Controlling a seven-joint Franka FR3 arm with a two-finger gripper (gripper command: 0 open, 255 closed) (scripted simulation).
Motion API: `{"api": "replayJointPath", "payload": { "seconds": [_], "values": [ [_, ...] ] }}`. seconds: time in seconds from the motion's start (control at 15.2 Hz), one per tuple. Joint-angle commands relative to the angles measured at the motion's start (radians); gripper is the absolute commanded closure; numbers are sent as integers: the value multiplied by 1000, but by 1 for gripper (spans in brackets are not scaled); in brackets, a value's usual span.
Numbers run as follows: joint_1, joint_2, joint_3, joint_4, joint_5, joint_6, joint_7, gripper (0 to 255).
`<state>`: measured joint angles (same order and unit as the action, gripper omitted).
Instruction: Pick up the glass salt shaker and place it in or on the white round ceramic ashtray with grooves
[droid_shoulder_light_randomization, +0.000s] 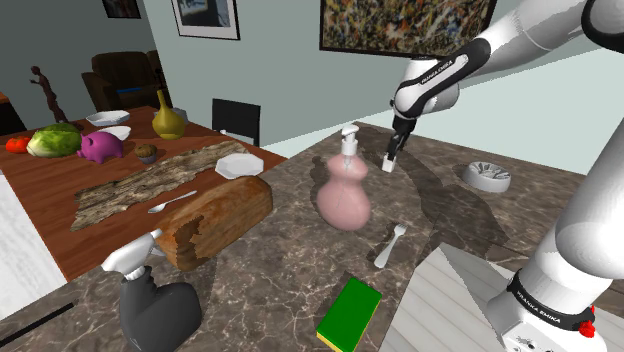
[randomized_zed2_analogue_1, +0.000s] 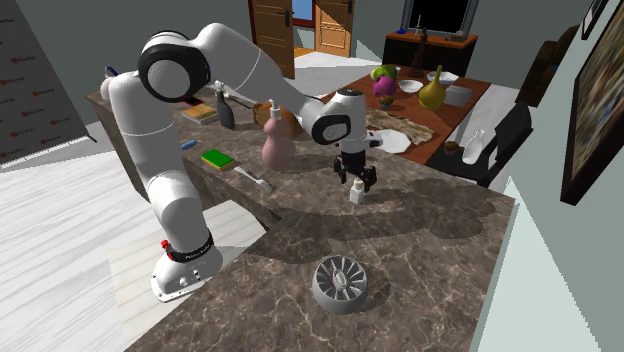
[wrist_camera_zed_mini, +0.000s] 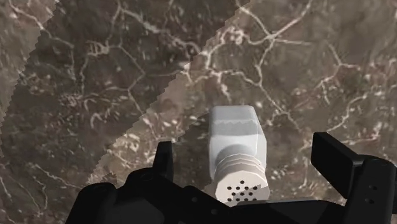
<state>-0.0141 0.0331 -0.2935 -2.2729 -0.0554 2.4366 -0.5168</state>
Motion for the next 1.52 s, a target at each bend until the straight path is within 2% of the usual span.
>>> {"api": "replayJointPath", "payload": {
  "seconds": [0.0,0.59,0.66,1.25,1.45],
  "values": [
    [0,22,1,-3,8,25,-4,0],
    [-2,39,1,-6,15,45,-9,0],
    [-2,39,1,-6,15,45,-9,255],
    [-2,39,1,-7,15,45,-9,255],
    [0,12,0,7,5,5,-4,255]
  ]
}}
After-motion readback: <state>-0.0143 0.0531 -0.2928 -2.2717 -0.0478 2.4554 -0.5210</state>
